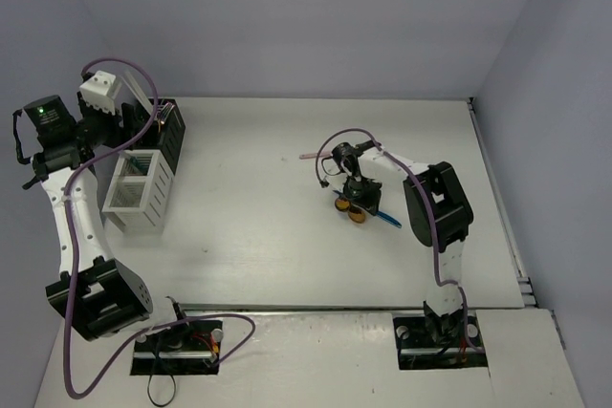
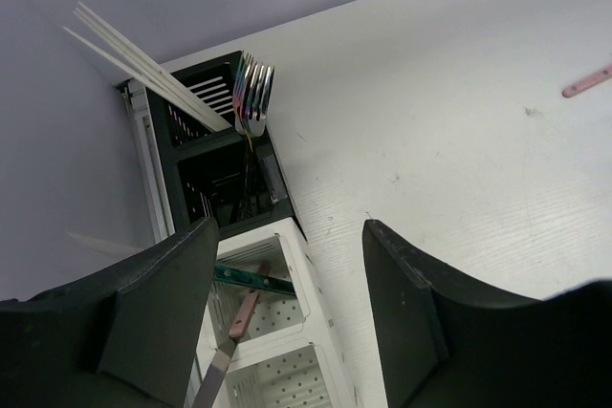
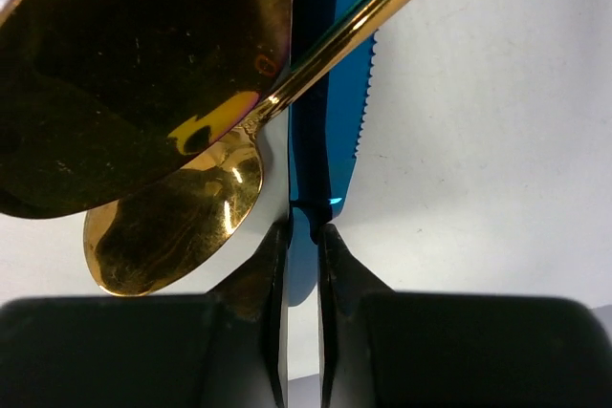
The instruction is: Sort the eating utensils into containers
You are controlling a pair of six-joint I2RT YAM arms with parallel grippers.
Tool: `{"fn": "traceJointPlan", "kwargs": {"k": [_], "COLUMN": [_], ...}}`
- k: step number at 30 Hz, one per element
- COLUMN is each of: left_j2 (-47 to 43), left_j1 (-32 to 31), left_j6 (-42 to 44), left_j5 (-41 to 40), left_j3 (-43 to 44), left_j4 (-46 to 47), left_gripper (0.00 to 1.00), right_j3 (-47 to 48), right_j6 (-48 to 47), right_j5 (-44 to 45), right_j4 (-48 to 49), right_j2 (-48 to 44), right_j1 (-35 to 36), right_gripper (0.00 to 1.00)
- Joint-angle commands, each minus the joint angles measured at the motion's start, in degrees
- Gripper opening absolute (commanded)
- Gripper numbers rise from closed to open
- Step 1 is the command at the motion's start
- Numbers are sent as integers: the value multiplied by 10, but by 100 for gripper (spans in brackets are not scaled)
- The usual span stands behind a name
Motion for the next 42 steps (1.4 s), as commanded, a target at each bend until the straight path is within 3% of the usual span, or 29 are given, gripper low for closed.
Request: {"fn": "traceJointPlan", "kwargs": {"k": [1,16,22,32,35,36,37,39,42], "left_j2": [-22,-26,-34,-42,-44,-49,-49,-57,-63], "left_j1": [-3,-4,-4,-3,-3,-3,-3,-6,-31], "left_j6": [5,-25,-25,-43,-118,-178,-178,-340,-449], "left_j5": [9,17,17,20,48,55,63,94,110], "left_j3": [7,-23,-36,-49,-67,-76,-87,-124,-159], "left_j4": [49,75,82,85,122,139,161,233,300], "left_gripper": [58,58,58,58,59,59,59,63,64], "right_j3": [-35,-26,30,158,232,253,277,341,411], "right_j6": [-1,11,17,9,16,21,28,48,77], "right_j5": [-66,215,223,232,209,192,173,108,12], "right_j4": [0,-48,-83,-85,-84,-84,-84,-84,-85], "right_j2": [54,-80,-95,-62,-49,-46,-43,-35,-24], "right_j1": [-22,42,102,128,129,128,128,128,128], "right_gripper": [0,0,0,0,0,0,0,0,0]}}
